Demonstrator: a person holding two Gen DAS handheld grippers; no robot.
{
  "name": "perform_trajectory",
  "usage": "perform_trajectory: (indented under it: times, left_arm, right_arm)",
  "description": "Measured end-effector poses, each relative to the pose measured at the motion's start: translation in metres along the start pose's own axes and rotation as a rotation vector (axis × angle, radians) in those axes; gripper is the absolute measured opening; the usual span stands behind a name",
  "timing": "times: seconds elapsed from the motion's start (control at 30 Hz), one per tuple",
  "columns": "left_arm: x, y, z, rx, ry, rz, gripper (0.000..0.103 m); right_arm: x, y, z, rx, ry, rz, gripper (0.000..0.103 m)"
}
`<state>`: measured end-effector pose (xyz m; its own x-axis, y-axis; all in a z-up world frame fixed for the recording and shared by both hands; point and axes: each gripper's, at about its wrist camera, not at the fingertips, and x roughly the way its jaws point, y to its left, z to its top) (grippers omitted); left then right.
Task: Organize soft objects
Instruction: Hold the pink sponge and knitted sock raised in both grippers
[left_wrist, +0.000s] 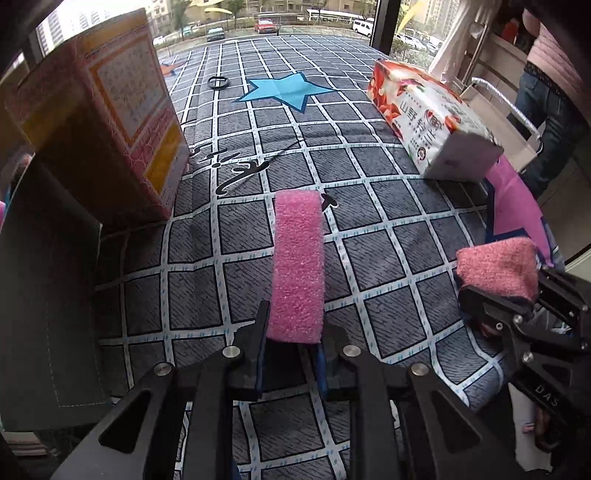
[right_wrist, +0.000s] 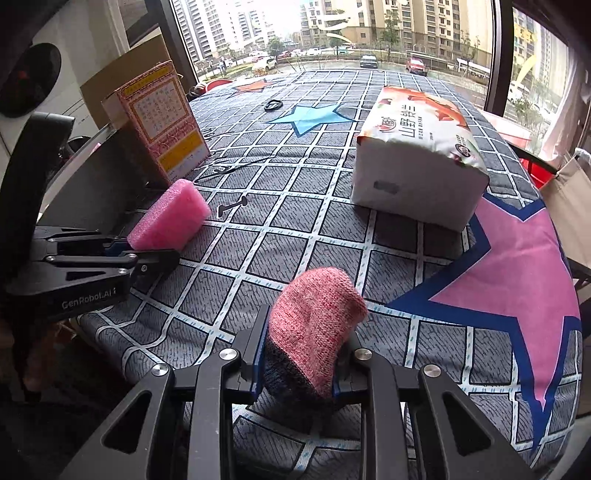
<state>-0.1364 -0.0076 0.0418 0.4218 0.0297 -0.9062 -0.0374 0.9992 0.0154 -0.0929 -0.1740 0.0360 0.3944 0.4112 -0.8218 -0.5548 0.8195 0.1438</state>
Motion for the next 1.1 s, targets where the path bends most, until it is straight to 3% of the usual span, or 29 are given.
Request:
perform_trajectory:
  times: [0.1,0.2,0.4,0.6,1.1]
  left_arm:
    - [-0.002,-0.005,-0.005,0.014,-0.030,0.032,0.022]
    - [-0.004,0.004,-0.008,-0.035,-0.047,-0.025,0.022]
    - [-0.005,0.002,-0.011,-0.018,-0.065,-0.024,0.022]
    - [-0.004,0.007,-0.011,-0.044,-0.056,-0.052,0.021]
    - [-0.003,0.005,-0.010,-0.036,-0.056,-0.040,0.022]
  right_arm:
    - [0.000,-0.006,-0.004,0.043,-0.033,0.008,0.026]
    - [-0.001,-0.009,-0.007,0.082,-0.055,0.017,0.026]
    - [0.001,0.003,-0.003,0.048,-0.049,-0.047,0.026]
    - [0.002,0.004,-0.001,0.033,-0.027,-0.058,0.026]
    - [0.003,0.009,-0.004,0.012,-0.038,-0.074,0.026]
